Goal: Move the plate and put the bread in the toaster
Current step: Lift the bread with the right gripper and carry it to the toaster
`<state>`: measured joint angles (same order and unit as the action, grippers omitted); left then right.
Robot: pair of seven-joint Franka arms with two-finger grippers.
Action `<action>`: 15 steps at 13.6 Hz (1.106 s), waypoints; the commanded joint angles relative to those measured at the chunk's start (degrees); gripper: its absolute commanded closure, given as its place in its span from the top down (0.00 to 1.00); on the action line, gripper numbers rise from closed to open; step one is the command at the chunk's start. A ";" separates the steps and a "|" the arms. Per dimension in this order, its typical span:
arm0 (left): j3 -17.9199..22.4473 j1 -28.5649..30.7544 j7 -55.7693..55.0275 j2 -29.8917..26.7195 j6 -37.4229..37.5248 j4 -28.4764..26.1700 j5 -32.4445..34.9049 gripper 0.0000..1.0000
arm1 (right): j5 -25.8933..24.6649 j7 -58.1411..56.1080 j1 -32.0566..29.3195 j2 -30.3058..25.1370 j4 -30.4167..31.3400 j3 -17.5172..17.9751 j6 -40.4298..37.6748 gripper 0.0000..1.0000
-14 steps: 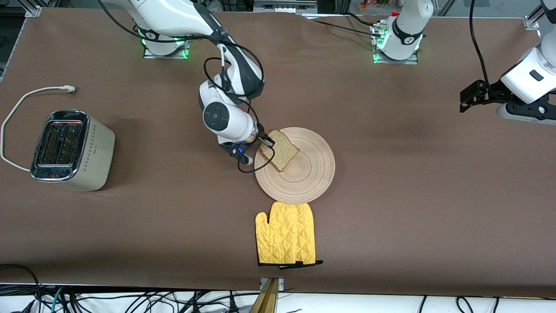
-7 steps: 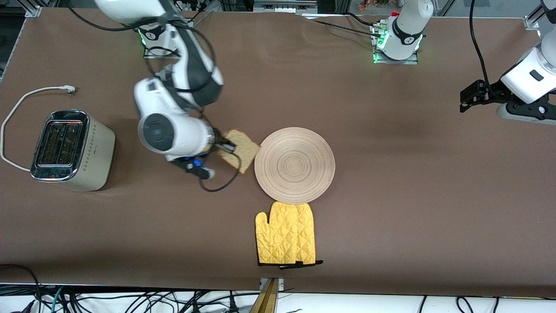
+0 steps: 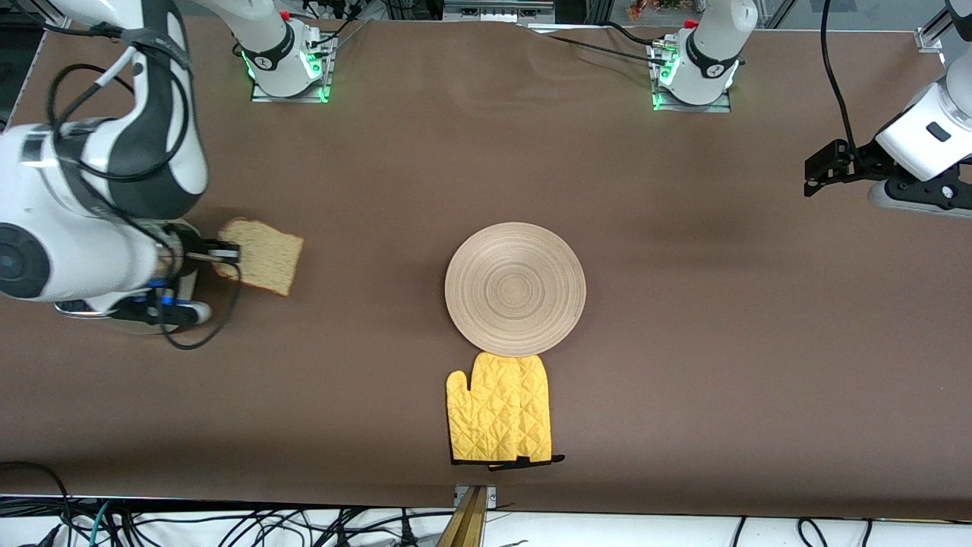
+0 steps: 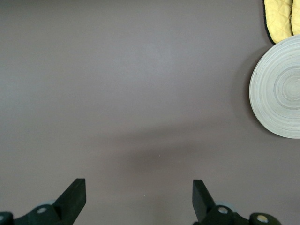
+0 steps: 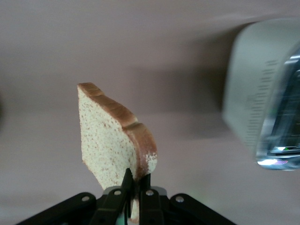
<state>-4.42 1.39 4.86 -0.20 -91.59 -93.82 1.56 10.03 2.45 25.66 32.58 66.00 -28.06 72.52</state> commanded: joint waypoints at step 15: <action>0.29 -0.16 -0.47 0.02 0.10 0.74 -1.03 1.00 | -19.44 -21.79 -2.97 4.07 4.22 -12.81 13.43 0.00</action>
<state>-4.42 1.39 4.86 -0.20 -91.60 -93.81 1.56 -8.43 -18.68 23.39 36.80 70.23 -40.62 84.64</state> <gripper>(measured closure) 0.000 0.921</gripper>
